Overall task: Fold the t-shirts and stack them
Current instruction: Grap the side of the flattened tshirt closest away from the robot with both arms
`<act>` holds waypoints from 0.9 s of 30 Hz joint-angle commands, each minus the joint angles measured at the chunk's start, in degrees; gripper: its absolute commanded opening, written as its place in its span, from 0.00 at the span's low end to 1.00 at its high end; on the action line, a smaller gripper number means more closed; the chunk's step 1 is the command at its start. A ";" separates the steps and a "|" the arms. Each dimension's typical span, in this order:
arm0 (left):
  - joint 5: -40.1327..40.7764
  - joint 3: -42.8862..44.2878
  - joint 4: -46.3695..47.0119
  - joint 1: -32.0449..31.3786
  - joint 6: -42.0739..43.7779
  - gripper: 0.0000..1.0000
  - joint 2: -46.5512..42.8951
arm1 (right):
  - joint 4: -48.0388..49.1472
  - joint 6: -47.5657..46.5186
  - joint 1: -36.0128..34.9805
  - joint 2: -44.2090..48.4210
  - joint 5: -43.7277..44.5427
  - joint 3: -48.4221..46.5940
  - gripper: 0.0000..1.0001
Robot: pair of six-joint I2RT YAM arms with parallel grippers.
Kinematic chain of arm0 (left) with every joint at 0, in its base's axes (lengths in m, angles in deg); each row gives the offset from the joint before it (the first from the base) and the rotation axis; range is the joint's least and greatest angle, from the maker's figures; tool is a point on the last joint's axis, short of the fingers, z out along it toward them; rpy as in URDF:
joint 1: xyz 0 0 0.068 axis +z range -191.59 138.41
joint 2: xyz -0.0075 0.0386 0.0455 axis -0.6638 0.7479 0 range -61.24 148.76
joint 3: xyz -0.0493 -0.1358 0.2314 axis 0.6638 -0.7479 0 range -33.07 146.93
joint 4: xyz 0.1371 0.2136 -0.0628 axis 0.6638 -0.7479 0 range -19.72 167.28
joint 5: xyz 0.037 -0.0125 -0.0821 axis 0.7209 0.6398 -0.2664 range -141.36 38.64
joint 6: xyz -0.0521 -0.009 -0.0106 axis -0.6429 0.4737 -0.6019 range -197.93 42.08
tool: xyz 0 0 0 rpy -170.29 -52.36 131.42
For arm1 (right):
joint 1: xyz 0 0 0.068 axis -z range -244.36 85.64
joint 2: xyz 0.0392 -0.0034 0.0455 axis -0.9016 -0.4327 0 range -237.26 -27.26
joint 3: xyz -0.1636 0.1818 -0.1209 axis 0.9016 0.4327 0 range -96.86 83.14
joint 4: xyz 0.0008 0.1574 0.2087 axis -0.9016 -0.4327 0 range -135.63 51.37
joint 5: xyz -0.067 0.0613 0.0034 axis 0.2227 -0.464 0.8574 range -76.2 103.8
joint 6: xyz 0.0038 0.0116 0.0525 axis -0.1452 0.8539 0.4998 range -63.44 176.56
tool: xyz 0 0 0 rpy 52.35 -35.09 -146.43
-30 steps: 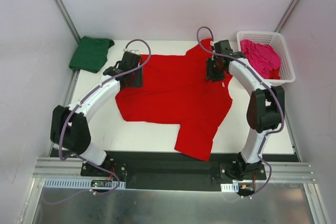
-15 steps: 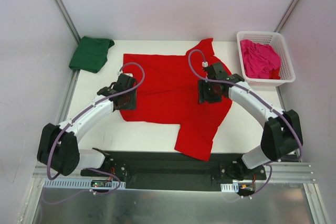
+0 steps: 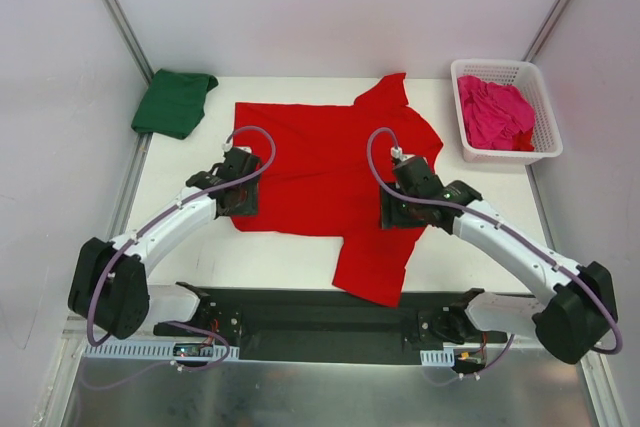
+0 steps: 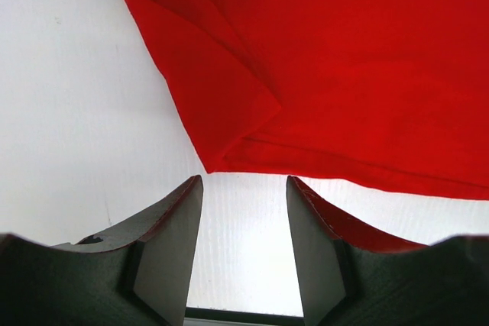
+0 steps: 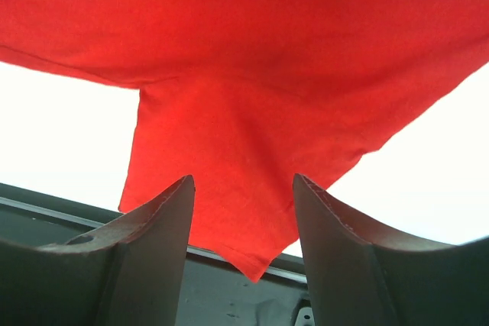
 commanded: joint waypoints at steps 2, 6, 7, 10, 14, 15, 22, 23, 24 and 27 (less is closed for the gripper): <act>3.01 1.80 -0.70 -1.24 -1.16 0.48 3.49 | -2.45 6.96 -4.06 7.17 5.24 4.09 0.59; 3.54 2.16 -0.70 -1.51 -0.99 0.48 3.84 | -2.36 12.76 -6.88 12.71 6.91 10.41 0.61; 3.62 2.07 -0.70 -1.68 -0.90 0.48 3.84 | -2.36 14.25 -7.49 13.59 7.52 11.39 0.62; 3.89 1.89 -0.70 -1.60 -0.72 0.48 3.67 | -2.36 19.44 -10.13 16.93 9.72 15.42 0.64; 3.98 1.72 -0.70 -1.68 -1.07 0.49 3.40 | -3.06 27.42 -16.53 19.31 13.58 18.95 0.66; 3.98 1.81 -0.70 -1.68 -1.07 0.49 3.23 | -3.67 29.02 -17.94 19.83 15.94 19.30 0.66; 3.71 2.24 -0.70 -2.03 -0.72 0.49 3.40 | -8.86 45.46 -31.04 19.22 25.36 21.32 0.67; 3.71 2.25 -0.70 -2.12 -0.72 0.49 3.32 | -9.56 47.47 -33.67 18.96 26.06 21.50 0.67; 3.63 2.25 -0.70 -2.12 -0.72 0.49 3.40 | -9.83 50.80 -34.91 18.52 27.46 21.68 0.67; 3.54 2.25 -0.70 -2.21 -0.55 0.49 3.05 | -11.50 56.18 -39.48 16.85 29.40 22.20 0.67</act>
